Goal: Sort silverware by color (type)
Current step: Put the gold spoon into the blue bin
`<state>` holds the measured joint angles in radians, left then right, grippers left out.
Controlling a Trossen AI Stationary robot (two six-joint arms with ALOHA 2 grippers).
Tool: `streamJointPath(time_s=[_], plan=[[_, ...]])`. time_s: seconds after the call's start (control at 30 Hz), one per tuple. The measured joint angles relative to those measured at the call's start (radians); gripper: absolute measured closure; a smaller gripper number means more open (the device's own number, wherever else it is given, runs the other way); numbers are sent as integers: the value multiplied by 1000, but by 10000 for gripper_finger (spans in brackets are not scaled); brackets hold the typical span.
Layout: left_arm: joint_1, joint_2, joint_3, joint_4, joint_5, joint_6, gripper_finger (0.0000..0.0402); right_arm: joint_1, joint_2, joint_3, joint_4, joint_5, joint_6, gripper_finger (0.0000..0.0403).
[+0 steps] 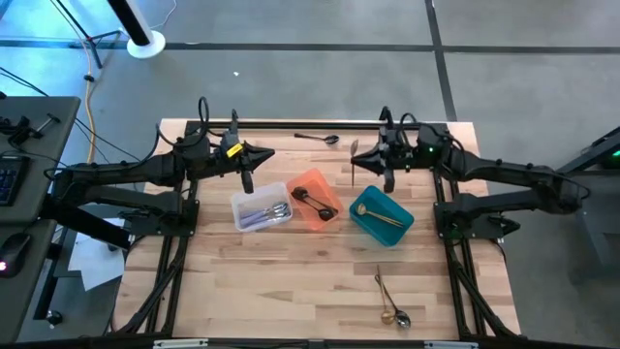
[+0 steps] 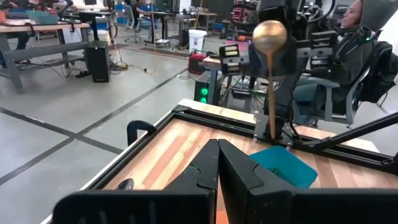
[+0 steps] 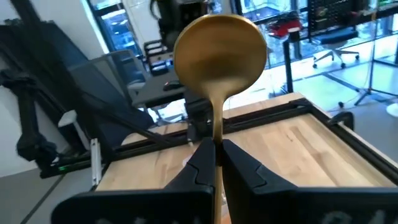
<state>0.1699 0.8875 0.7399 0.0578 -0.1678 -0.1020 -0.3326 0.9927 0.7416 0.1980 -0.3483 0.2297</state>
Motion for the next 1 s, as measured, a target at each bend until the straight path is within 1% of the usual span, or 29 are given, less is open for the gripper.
streamJointPath(time_s=[0.23,0.37,0.8,0.9,1.0], plan=[[0,0,0,0,0,-21,401,45,9,-5,9,59,-38,403],[0,0,0,0,0,-43,401,46,9,-5,8,59,-36,403],[0,0,0,-1,0,-44,401,46,9,-4,1,55,-12,403],[0,0,0,-1,0,-44,401,46,7,-4,-35,52,10,403],[0,0,0,-1,0,-44,401,50,-5,-4,-118,52,37,403]])
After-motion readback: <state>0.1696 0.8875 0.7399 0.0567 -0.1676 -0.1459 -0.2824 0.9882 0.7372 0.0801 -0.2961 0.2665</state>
